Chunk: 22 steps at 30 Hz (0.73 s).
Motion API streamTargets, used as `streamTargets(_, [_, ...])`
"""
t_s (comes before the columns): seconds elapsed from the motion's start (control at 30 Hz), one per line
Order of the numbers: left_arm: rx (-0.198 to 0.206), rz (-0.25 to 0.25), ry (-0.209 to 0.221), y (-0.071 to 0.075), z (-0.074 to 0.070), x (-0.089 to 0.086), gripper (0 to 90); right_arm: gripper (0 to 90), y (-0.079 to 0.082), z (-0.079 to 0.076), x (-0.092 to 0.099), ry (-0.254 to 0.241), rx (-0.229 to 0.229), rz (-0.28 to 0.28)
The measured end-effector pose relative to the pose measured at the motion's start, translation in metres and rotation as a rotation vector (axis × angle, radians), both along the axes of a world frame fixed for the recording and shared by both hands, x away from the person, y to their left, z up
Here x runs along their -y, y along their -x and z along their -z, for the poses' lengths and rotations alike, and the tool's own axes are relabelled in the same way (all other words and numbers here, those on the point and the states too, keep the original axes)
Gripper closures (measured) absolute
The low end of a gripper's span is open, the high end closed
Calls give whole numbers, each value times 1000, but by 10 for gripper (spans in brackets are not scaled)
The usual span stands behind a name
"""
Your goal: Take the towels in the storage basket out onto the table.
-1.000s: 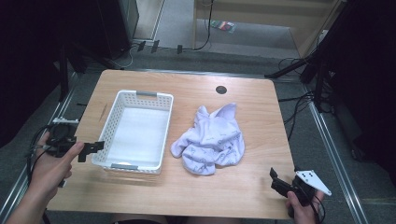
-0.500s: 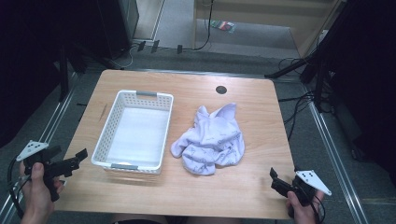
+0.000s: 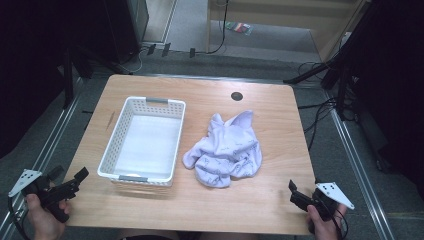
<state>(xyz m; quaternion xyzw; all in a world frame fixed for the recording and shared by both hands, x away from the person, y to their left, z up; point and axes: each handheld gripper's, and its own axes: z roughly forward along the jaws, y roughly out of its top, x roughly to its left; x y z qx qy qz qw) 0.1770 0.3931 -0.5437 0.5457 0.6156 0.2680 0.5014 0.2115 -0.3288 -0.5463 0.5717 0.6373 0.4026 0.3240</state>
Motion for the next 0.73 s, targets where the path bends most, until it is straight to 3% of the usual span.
streamTargets(0.1, [-16, -34, 23, 0, 5, 0, 0, 76, 0, 0, 0, 2, 1, -3])
streamTargets(0.23, [-14, -60, 5, 1, 6, 5, 0, 76, 0, 0, 0, 2, 1, -8])
streamTargets(0.37, [-24, -60, -12, 0, 7, 8, 0, 76, 0, 0, 0, 4, 5, -9])
streamTargets(0.5, [-24, -55, 12, 0, 7, 6, 0, 76, 1, 0, 0, 6, 5, -10])
streamTargets(0.73, [-33, -62, 11, -1, 8, 5, 0, 74, 1, 0, -1, 13, 3, -10])
